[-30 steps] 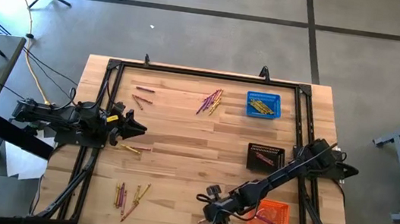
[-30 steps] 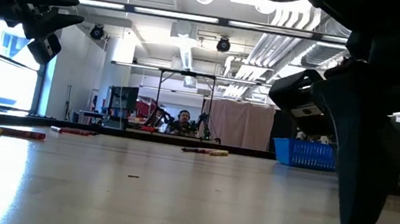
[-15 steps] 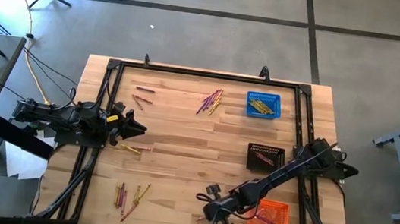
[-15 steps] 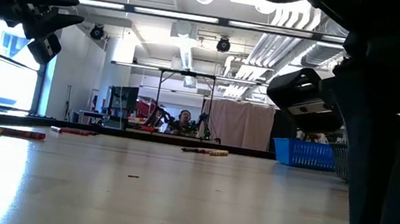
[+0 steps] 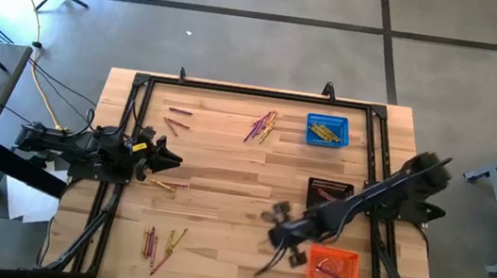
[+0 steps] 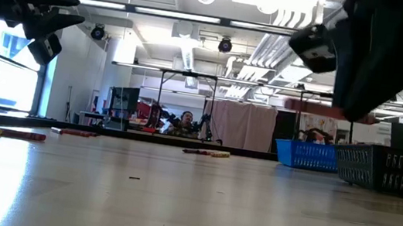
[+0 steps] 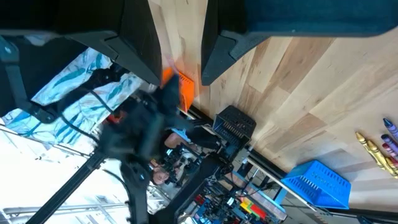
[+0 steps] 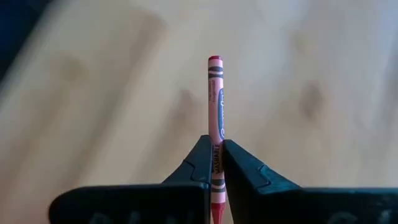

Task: Sort crayons
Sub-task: Put the red crayon into the black bin

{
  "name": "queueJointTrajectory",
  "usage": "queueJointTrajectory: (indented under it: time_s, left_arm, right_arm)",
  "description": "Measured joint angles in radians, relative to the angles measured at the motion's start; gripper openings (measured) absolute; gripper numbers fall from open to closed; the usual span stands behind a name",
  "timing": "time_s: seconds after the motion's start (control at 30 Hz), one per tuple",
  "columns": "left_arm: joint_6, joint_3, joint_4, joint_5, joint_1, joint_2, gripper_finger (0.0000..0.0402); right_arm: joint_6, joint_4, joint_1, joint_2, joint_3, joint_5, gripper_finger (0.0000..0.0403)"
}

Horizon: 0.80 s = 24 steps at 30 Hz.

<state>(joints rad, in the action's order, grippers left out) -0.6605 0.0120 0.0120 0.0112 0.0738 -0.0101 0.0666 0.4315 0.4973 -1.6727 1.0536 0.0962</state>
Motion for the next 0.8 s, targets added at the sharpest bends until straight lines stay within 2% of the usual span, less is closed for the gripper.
queueJointTrajectory:
  time_s: [0.23,0.4,0.67,0.8]
  left_arm:
    - [0.000,0.000,0.000,0.000,0.000,0.000,0.0099]
    - [0.000,0.000,0.000,0.000,0.000,0.000,0.0099]
    - [0.000,0.000,0.000,0.000,0.000,0.000,0.0099]
    - [0.000,0.000,0.000,0.000,0.000,0.000,0.0099]
  right_arm:
    - [0.145,0.038,-0.083,0.319,-0.277,0.069,0.0012]
    - [0.205,0.036,-0.100,0.498,-0.415,0.152,0.0012]
    - [0.249,0.100,-0.100,0.645,-0.471,0.245,0.0012]
    - [0.262,0.122,-0.100,0.695,-0.471,0.249,0.0012]
